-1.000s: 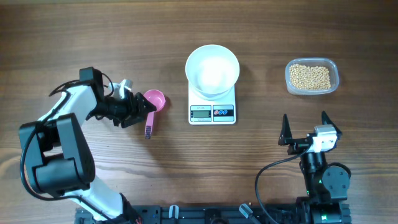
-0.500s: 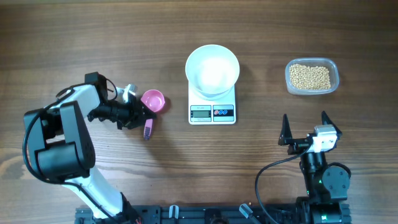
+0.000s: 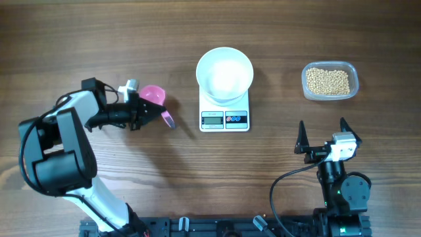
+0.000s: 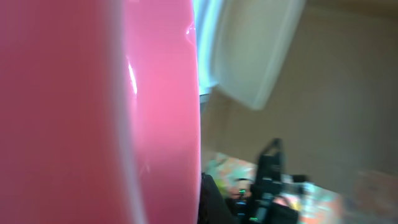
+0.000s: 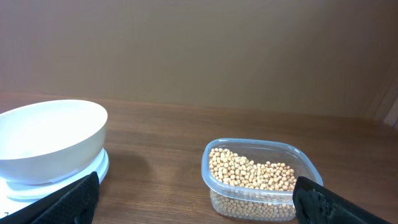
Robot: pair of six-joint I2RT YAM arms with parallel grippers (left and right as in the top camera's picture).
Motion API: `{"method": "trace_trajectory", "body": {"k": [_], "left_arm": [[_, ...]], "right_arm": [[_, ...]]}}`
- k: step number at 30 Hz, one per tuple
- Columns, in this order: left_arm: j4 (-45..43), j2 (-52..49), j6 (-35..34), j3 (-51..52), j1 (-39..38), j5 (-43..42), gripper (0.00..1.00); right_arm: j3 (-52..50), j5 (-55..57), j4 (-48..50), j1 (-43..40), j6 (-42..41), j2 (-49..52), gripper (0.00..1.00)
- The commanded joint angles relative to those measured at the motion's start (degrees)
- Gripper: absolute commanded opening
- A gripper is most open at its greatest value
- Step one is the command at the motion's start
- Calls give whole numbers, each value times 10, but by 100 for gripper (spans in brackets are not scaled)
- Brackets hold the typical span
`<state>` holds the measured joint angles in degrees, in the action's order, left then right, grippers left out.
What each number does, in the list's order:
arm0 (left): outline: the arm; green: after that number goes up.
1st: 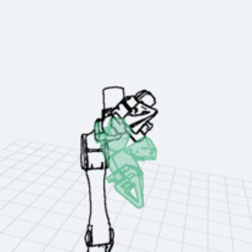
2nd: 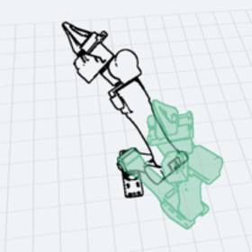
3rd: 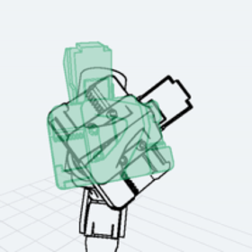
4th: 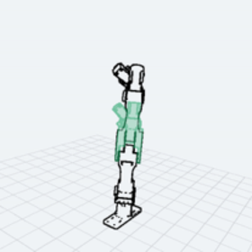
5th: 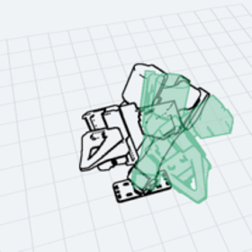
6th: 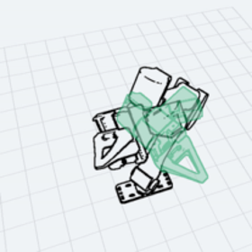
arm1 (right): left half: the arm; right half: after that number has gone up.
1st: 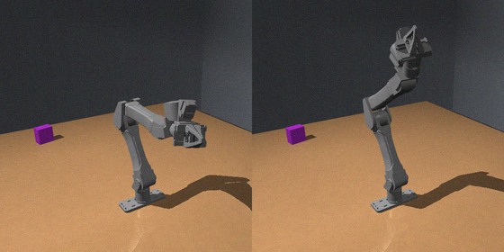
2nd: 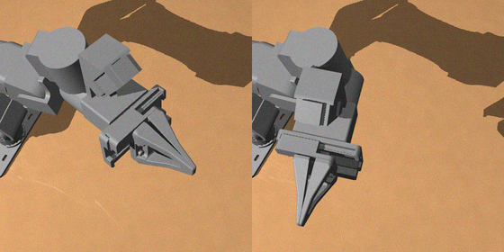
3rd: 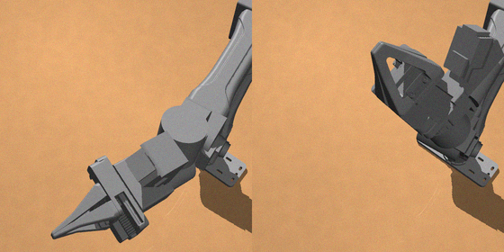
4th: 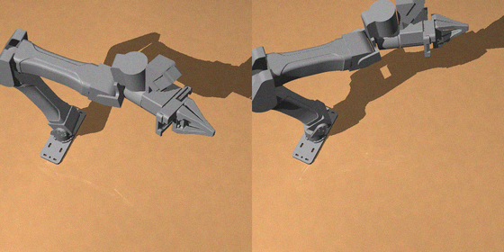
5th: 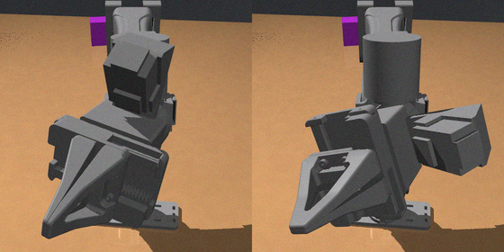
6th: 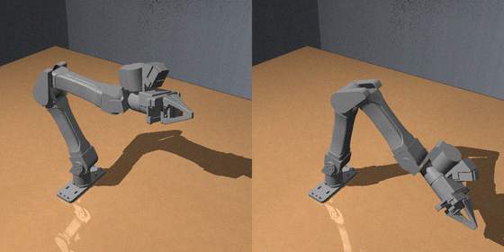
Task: Scoop item into bowl and weigh 150g on scale
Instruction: 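Lift the pink scoop with the left gripper toward the right gripper above the bowl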
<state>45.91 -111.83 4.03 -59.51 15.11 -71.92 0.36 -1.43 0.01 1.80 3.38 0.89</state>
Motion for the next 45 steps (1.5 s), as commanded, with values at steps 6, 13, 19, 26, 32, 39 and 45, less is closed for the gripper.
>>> {"method": "trace_trajectory", "body": {"k": [6,13,19,26,32,39,45], "left_arm": [[-6,187,-63,-32,7,-171,4],[-107,326,-272,-41,4,35,4],[-284,403,-419,-41,-37,111,4],[-389,404,-520,-41,-159,232,4],[-501,404,-635,-41,-200,306,4],[-551,404,-679,-41,-245,360,4],[-562,404,-675,-41,-263,376,4]], "right_arm": [[-1,-6,1,3,10,-3,100],[-1,-100,27,3,-83,-3,100],[4,-128,279,2,-192,-3,100],[195,-137,217,2,-199,149,100],[476,-320,80,2,-200,450,100],[539,-643,421,2,-707,711,100],[540,-620,531,3,-954,812,77]]}}
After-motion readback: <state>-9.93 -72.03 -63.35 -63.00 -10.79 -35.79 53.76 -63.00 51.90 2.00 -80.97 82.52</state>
